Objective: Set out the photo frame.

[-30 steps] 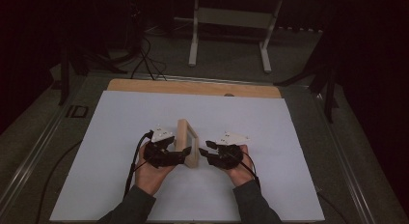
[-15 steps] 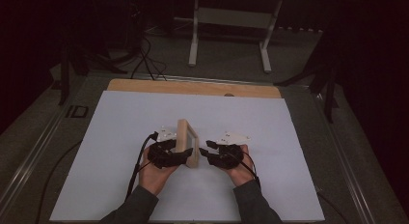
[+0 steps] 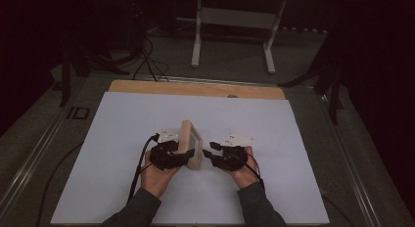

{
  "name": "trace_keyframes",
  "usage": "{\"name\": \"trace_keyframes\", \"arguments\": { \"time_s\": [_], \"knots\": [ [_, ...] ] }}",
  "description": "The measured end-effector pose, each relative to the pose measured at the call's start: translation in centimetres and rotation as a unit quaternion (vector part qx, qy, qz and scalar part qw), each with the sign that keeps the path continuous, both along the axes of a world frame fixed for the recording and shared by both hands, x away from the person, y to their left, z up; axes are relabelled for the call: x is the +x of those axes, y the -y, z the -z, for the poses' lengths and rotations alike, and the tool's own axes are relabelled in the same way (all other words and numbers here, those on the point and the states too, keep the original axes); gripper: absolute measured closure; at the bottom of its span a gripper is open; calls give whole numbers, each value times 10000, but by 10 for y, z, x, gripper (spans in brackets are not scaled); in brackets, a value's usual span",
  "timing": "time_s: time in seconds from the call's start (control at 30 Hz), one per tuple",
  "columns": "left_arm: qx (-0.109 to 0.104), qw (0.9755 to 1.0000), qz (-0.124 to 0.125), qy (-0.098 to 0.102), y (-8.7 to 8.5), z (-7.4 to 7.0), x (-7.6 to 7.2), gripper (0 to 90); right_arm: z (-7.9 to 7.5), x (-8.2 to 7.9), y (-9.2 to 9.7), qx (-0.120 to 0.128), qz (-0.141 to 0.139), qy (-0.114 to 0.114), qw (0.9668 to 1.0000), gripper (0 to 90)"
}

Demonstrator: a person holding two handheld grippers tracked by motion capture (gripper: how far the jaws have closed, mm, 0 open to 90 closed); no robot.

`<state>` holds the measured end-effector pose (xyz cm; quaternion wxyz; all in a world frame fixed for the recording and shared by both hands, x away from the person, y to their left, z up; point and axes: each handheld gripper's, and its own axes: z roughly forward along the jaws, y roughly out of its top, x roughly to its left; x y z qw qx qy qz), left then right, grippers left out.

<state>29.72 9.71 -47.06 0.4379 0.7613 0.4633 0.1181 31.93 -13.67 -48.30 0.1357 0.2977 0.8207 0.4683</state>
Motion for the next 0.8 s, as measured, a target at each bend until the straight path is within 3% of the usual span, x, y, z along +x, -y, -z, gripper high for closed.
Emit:
{"name": "trace_keyframes", "arguments": {
  "time_s": [0.33,0.8],
  "knots": [
    [38,10000,-4,91,-1,-1,-1,565,-1,0,2,27,37,22,10000,572],
    [232,9993,170,232,3,-3,-5,595,-7,2,10,154,189,91,9997,572]
  ]
}}
